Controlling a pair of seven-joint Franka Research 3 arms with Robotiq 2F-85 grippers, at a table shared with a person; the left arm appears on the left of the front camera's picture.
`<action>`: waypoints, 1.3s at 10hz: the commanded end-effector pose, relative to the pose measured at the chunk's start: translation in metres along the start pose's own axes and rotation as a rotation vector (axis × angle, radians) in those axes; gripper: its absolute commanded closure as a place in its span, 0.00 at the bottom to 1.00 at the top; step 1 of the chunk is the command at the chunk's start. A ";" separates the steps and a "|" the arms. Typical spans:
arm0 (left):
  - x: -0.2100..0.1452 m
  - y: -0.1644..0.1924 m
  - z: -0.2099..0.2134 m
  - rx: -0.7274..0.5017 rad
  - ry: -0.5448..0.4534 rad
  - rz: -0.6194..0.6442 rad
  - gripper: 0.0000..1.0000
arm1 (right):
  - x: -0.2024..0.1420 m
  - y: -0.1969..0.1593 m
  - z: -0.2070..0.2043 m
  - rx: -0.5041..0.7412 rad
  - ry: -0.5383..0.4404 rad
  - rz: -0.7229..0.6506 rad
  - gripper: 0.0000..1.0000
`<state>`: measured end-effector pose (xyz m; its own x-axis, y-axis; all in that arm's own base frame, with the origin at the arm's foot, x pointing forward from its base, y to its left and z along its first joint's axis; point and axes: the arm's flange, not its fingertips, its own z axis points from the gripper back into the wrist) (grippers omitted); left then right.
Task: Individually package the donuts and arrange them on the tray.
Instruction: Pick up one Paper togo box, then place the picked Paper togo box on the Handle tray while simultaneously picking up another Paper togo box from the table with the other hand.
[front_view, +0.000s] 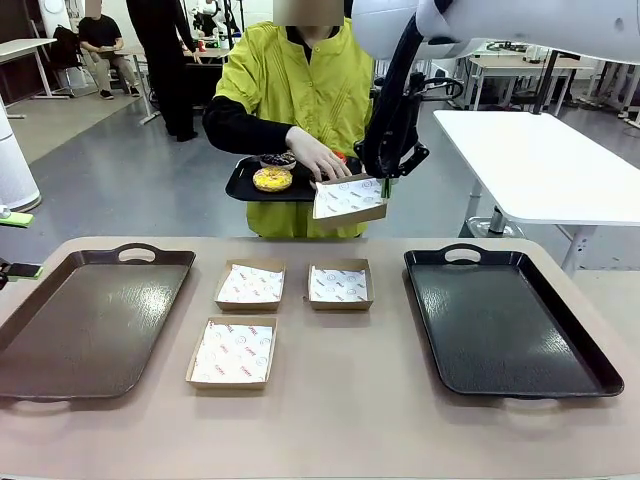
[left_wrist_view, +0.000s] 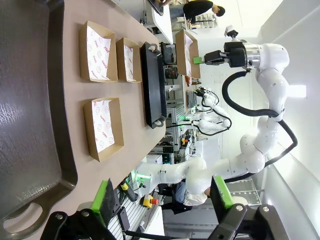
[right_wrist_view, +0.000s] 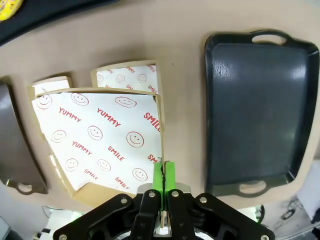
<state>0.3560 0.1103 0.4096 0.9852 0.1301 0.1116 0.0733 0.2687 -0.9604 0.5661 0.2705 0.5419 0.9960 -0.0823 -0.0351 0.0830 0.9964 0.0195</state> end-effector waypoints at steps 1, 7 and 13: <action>-0.001 -0.001 0.003 -0.012 -0.002 -0.007 0.00 | -0.011 -0.003 0.004 -0.003 -0.003 0.005 1.00; -0.001 -0.001 0.003 -0.012 -0.002 -0.007 0.00 | -0.011 -0.003 0.004 -0.003 -0.003 0.005 1.00; -0.001 -0.001 0.003 -0.012 -0.002 -0.007 0.00 | -0.011 -0.003 0.004 -0.003 -0.003 0.005 1.00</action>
<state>0.3560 0.1103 0.4096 0.9852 0.1301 0.1116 0.0733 0.2687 -0.9604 0.5602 0.2731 0.5491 0.9967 -0.0763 -0.0273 0.0768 0.9969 0.0174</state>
